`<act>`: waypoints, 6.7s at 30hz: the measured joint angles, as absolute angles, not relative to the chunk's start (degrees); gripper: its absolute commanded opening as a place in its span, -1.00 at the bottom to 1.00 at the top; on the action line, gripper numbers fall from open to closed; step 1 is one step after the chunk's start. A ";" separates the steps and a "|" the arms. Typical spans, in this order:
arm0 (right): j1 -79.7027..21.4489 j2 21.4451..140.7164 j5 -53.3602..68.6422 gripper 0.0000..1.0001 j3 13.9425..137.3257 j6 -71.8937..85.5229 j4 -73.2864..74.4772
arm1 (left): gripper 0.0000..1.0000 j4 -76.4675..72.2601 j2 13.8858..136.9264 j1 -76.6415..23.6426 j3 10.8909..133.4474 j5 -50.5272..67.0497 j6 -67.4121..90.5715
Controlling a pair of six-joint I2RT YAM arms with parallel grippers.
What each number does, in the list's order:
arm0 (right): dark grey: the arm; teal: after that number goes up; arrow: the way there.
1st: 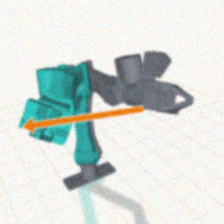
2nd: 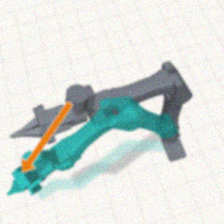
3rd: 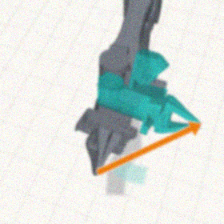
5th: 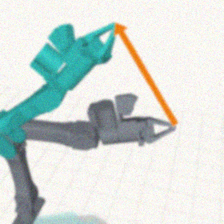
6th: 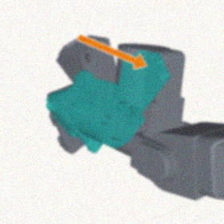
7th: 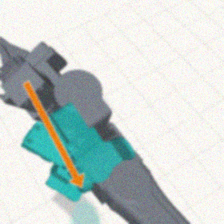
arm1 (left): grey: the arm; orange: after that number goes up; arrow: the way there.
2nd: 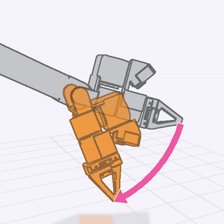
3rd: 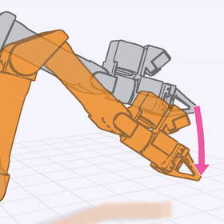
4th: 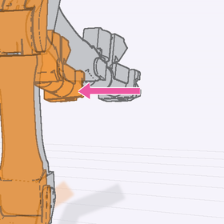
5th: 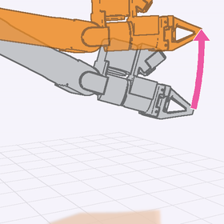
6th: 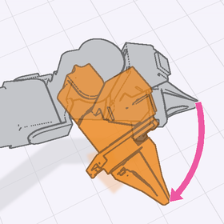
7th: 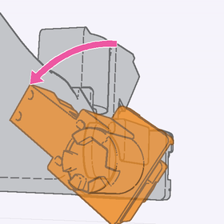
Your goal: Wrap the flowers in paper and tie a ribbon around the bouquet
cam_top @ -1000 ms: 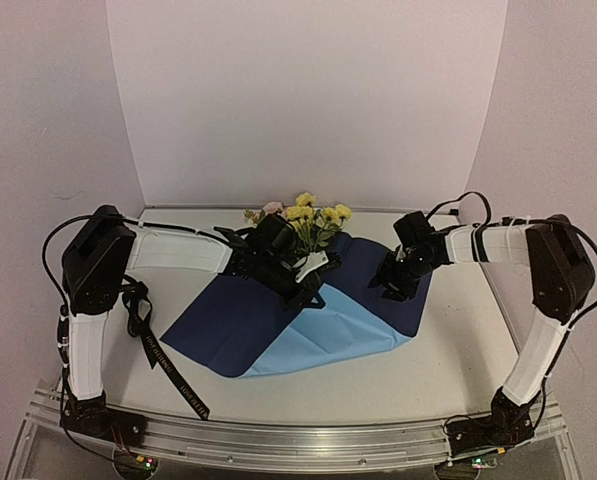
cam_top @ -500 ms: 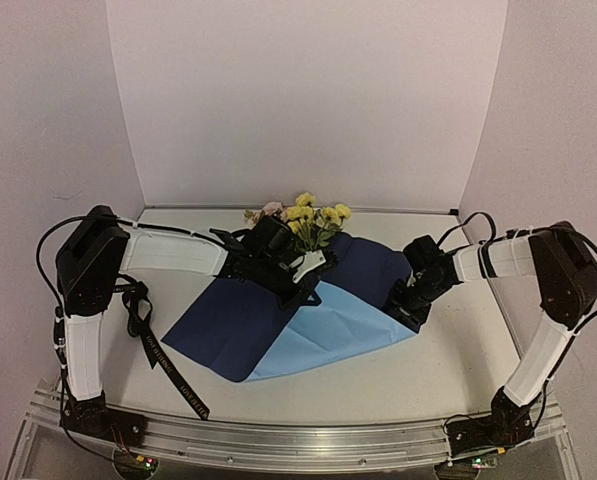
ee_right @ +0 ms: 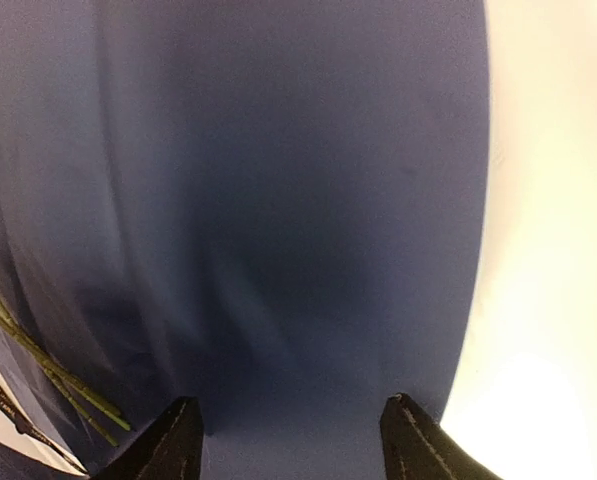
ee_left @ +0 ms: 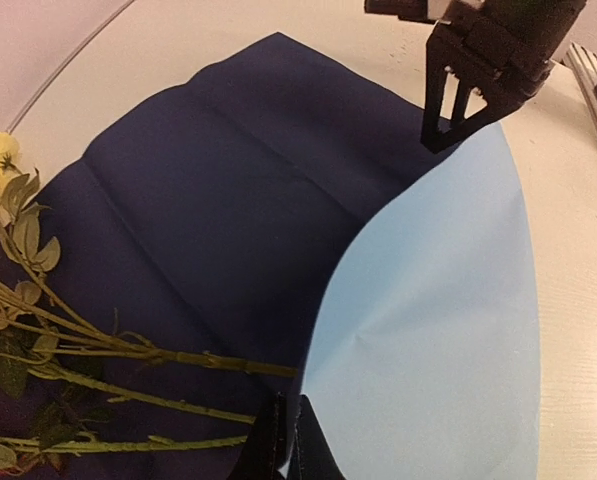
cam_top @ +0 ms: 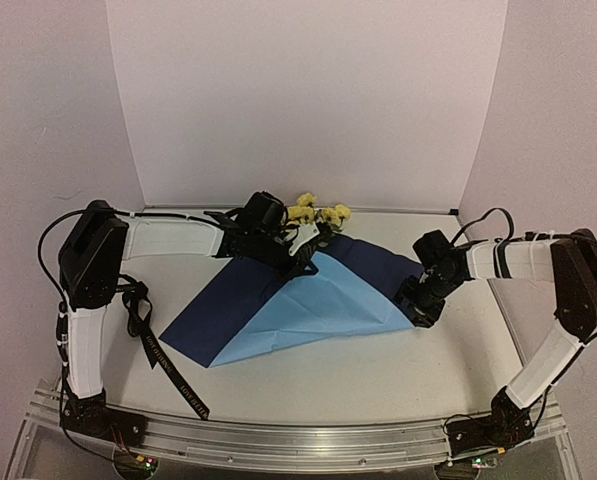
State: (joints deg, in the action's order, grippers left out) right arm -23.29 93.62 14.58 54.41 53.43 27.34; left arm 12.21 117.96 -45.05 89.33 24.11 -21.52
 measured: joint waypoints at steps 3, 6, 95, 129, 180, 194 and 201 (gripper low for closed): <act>-23.16 91.89 11.64 0.47 58.90 52.46 30.76 | -1.00 12.70 119.85 -43.65 92.00 24.58 -22.52; -23.16 90.47 8.25 0.57 64.00 50.82 33.61 | -1.00 13.57 121.91 -42.56 94.01 25.18 -23.14; -43.79 118.15 -7.27 0.52 88.90 32.55 37.81 | -1.00 11.27 140.14 -36.11 109.72 28.47 -19.46; -36.48 126.30 -7.87 0.45 97.78 34.63 40.62 | -1.00 9.78 142.85 -35.94 111.39 32.00 -14.49; -42.02 108.93 -3.31 0.60 88.84 31.12 33.72 | -1.00 16.11 141.27 -37.24 118.28 32.44 -12.88; -42.04 112.06 -3.04 0.70 82.45 31.43 29.24 | -1.00 15.90 147.35 -37.34 122.29 30.30 -11.80; -41.97 117.53 -3.82 0.71 85.04 30.89 28.48 | -0.98 13.90 148.36 -37.34 123.29 29.77 -10.50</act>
State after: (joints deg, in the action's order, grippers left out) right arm -41.97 117.53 -3.82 85.04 30.89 28.48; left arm 13.90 148.36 -37.34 123.29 29.77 -10.50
